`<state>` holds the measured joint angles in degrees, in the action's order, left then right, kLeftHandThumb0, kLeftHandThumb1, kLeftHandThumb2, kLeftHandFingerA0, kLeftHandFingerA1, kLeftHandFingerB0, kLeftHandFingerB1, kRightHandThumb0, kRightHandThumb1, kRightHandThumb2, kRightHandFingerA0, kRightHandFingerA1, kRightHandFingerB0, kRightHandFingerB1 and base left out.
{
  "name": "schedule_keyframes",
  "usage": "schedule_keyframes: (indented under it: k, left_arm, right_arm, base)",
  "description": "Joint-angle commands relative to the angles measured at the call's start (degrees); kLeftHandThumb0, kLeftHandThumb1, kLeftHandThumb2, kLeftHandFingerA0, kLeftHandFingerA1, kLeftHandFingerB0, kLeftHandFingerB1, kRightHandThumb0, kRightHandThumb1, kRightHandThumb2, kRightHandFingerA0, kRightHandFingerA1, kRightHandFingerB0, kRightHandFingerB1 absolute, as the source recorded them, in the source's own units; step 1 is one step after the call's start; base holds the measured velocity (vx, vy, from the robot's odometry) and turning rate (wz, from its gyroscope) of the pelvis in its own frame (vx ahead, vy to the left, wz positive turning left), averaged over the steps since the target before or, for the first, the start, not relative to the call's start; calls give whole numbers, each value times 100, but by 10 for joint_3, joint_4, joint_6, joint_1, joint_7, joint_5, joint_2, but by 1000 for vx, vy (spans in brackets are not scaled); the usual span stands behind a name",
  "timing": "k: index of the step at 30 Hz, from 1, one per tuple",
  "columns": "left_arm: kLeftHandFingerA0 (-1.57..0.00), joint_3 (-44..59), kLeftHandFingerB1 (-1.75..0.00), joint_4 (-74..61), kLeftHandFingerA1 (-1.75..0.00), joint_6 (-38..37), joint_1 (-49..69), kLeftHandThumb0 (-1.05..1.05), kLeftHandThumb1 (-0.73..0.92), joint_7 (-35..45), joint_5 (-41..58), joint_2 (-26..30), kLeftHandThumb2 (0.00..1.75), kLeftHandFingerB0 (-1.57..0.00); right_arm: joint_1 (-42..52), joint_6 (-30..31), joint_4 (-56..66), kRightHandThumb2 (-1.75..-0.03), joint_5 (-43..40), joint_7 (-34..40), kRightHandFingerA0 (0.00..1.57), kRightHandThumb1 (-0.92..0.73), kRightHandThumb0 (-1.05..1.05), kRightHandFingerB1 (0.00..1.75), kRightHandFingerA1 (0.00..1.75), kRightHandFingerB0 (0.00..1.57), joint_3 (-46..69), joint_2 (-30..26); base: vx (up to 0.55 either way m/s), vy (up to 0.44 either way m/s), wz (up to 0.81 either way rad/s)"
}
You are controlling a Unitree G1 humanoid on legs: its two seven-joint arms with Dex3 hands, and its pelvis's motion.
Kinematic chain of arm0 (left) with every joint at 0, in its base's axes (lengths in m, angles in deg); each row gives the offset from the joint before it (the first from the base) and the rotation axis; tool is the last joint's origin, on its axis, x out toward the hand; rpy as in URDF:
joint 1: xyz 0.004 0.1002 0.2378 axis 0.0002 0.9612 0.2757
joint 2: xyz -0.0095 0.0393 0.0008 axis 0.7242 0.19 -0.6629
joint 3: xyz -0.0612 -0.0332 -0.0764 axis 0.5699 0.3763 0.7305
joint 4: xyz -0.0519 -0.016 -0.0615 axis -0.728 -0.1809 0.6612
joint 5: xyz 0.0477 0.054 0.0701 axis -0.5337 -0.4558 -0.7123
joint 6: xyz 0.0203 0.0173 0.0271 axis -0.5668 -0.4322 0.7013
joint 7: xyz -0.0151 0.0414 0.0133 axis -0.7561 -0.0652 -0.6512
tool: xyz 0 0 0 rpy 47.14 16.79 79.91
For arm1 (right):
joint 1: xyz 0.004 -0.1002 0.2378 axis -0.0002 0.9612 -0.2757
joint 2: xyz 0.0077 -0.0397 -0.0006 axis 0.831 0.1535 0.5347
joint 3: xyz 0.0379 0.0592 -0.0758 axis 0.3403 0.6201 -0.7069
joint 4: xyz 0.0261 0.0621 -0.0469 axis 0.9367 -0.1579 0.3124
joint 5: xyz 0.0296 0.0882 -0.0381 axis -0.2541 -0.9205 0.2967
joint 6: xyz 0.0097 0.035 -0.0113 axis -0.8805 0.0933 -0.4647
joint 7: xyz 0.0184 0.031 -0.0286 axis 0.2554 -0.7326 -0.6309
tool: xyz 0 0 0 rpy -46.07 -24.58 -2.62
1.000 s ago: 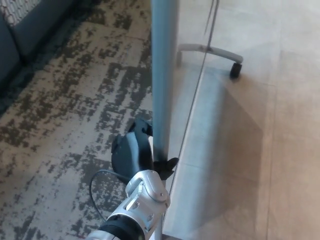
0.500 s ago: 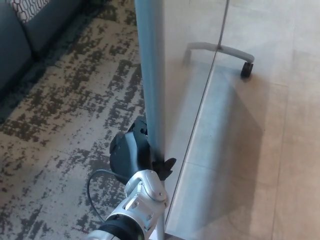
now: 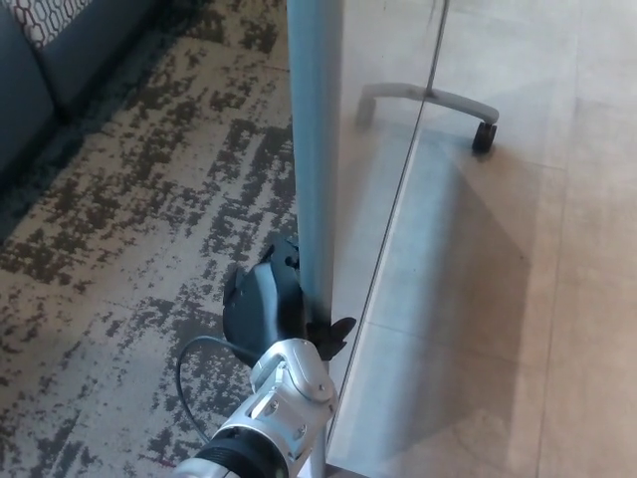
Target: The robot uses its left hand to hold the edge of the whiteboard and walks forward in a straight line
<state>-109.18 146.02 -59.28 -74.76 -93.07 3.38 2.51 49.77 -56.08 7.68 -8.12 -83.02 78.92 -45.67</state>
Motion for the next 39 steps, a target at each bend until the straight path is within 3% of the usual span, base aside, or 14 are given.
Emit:
schedule_keyframes:
  k: [1, 8, 9, 14, 15, 16, 17, 19, 23, 27, 29, 32, 36, 39]
  left_arm:
    - [-10, 24, -50, -31, -54, 45, -214, -31, 25, 87, 19, -108, 86, -7]
    - [-10, 27, -50, -33, -54, 46, -213, -31, 25, 91, 16, -108, 86, -7]
    - [0, 11, 0, -111, 0, 111, -167, -102, 58, 207, 35, -67, 60, 0]
    - [0, -8, 0, -206, 0, 150, -99, -101, 57, 278, 39, -28, 59, 0]
    - [0, -24, 0, -270, -8, 159, -41, -102, 59, 307, 40, 5, 101, 0]
    - [0, -26, 0, -283, -8, 165, -33, -102, 59, 313, 39, 9, 101, 0]
    - [0, -40, 0, -325, 0, 169, 1, -104, 48, 327, 35, 30, 75, 0]
    - [0, -62, -2, -474, -11, 196, 122, -95, 58, 361, 53, 84, 98, 0]
    - [0, -65, -2, -504, -11, 212, 137, -95, 58, 368, 55, 90, 98, 0]
    - [0, -91, 0, -657, -5, 177, 294, -101, 60, 393, 72, 177, 102, 0]
    - [0, -71, 0, -804, -7, 89, 516, -102, 62, 414, 98, 306, 102, 0]
    - [0, -71, 0, -815, -7, 97, 521, -102, 62, 416, 98, 308, 102, 0]
    - [0, 26, -4, -803, -18, -96, 795, -93, 54, 394, 115, 387, 98, 0]
    - [0, 42, -4, -798, -18, -122, 833, -93, 54, 391, 116, 396, 98, 0]
  right_arm:
    - [5, -43, -10, -58, 1, -1, 39, -59, -42, 40, 41, 60, 2, -23]
    - [5, -43, -11, -58, 1, -1, 39, -59, -42, 40, 41, 60, 2, -23]
    - [3, -41, -8, -59, 8, 7, 39, -60, -41, 40, 40, 61, -2, -23]
    - [2, -42, -6, -58, 8, 7, 39, -60, -40, 40, 40, 61, -1, -24]
    - [-1, -43, -13, -58, 6, 7, 40, -60, -40, 41, 41, 62, 1, -26]
    - [-2, -43, -14, -58, 6, 7, 40, -60, -40, 41, 41, 62, 1, -26]
    - [-2, -43, -14, -58, 1, 0, 35, -60, -38, 40, 41, 60, 3, -25]
    - [2, -47, -14, -58, 12, 6, 35, -61, -38, 40, 40, 60, -5, -24]
    - [2, -48, -14, -58, 14, 8, 35, -61, -38, 40, 40, 60, -6, -24]
    - [1, -57, -19, -58, 21, 16, 42, -59, -39, 40, 40, 61, -10, -25]
    - [-3, -54, -23, -58, 44, 36, 43, -60, -43, 40, 40, 63, -22, -33]
    - [-3, -54, -24, -58, 44, 36, 43, -60, -43, 40, 40, 63, -21, -34]
    - [-15, -54, -25, -58, 49, 36, 43, -60, -42, 40, 43, 63, -24, -42]
    - [-17, -53, -25, -58, 49, 34, 43, -60, -42, 40, 43, 63, -24, -43]
  base:
    - [0, 0, 0]
    - [0, 0, 0]
    - [0, 0, 0]
    - [0, 0, 0]
    - [0, 0, 0]
    - [0, 0, 0]
    - [0, 0, 0]
    - [0, 0, 0]
    - [0, 0, 0]
    - [0, 0, 0]
    - [0, 0, 0]
    - [0, 0, 0]
    - [0, 0, 0]
    - [0, 0, 0]
